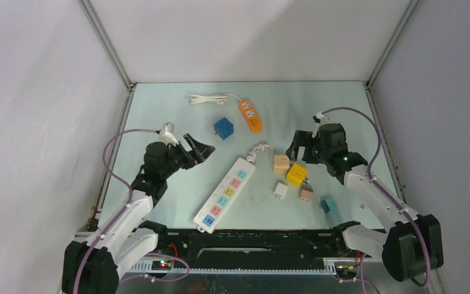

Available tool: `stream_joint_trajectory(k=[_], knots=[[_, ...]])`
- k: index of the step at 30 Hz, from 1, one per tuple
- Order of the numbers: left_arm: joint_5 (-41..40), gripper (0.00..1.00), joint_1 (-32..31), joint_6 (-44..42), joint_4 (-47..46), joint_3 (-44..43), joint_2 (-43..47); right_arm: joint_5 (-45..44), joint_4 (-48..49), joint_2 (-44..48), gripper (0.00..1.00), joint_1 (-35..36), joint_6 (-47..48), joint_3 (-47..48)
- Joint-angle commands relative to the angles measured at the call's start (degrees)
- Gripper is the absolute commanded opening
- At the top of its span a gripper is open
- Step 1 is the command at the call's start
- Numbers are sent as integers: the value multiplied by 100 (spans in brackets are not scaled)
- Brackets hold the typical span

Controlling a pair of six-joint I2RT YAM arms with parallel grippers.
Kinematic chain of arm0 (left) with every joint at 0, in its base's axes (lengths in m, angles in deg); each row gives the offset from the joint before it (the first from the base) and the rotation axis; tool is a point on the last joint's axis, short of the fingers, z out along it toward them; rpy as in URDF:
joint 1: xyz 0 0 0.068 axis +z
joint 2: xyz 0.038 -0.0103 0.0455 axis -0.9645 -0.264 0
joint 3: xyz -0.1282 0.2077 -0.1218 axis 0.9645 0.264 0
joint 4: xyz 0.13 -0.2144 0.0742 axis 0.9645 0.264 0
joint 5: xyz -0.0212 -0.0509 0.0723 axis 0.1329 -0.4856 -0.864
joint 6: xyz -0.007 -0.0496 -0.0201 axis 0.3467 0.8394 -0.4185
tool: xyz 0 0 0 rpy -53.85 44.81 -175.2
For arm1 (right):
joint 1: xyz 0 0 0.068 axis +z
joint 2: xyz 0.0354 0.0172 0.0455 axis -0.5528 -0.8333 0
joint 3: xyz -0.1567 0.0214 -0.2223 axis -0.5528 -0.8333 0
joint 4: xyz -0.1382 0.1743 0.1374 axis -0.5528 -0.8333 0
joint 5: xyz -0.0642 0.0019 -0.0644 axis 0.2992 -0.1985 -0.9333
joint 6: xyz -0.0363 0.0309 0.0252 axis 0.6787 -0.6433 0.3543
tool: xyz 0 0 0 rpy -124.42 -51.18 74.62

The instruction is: Insert the plug

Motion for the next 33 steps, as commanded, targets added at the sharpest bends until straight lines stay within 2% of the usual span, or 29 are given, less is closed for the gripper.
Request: stream_joint_trajectory(k=[1, 10, 14, 26, 33], knots=[[-83, 98, -247, -245, -212, -564, 136, -763, -545, -243, 100, 369, 355, 576], [10, 98, -312, -178, -417, -474, 505, -1796, -1565, -1163, 100, 944, 556, 1569], [-22, 98, -321, -129, -464, -400, 545, -1997, -1759, -1706, 100, 1164, 575, 1894], [67, 98, -338, -9, -533, -236, 376, -1147, -1790, -3105, 89, 1365, 453, 2548], [33, 98, -350, 39, -605, -154, 400, 391, -1523, -3207, 88, 1393, 95, 2510]])
